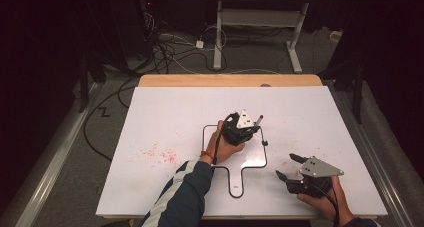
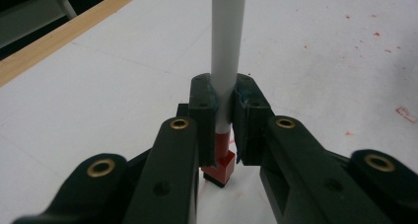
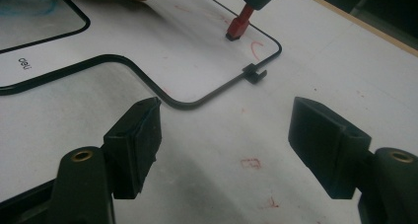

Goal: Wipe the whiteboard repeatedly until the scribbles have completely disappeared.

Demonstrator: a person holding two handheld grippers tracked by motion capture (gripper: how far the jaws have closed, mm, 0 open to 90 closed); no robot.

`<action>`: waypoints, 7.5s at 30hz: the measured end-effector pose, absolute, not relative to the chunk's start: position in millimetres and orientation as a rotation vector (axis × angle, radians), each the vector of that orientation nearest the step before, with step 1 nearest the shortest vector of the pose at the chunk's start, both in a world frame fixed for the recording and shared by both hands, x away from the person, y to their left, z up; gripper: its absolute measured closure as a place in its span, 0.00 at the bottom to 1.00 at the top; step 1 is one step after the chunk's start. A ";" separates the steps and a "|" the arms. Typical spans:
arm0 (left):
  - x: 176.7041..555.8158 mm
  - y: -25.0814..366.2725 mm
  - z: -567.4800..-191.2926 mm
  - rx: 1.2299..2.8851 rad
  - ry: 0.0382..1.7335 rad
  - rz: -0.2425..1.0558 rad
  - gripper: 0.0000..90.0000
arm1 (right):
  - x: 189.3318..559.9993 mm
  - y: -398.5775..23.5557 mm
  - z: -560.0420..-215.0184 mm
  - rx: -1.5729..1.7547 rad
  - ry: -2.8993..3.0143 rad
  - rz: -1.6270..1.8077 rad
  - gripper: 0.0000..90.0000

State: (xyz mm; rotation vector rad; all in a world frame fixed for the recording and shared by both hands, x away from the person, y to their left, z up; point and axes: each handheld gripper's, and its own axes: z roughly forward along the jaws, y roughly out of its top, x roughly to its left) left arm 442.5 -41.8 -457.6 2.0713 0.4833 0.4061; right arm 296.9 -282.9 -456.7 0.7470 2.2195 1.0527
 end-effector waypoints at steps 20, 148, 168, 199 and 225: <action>436.5 48.5 -466.8 1.976 0.611 0.408 0.87 | 295.9 -284.0 -455.3 0.743 2.214 1.039 0.32; 452.2 -74.2 -460.8 2.058 0.407 0.273 0.87 | 294.3 -284.1 -455.4 0.701 2.258 1.012 0.33; 472.8 -55.1 -463.2 2.059 0.505 0.329 0.87 | 294.5 -282.8 -455.6 0.695 2.262 1.010 0.33; 477.8 -55.0 -461.8 2.092 0.537 0.299 0.87 | 293.5 -280.9 -454.7 0.691 2.264 1.019 0.33; 482.0 -39.8 -460.8 2.119 0.592 0.285 0.87 | 293.1 -282.9 -453.4 0.694 2.255 1.027 0.33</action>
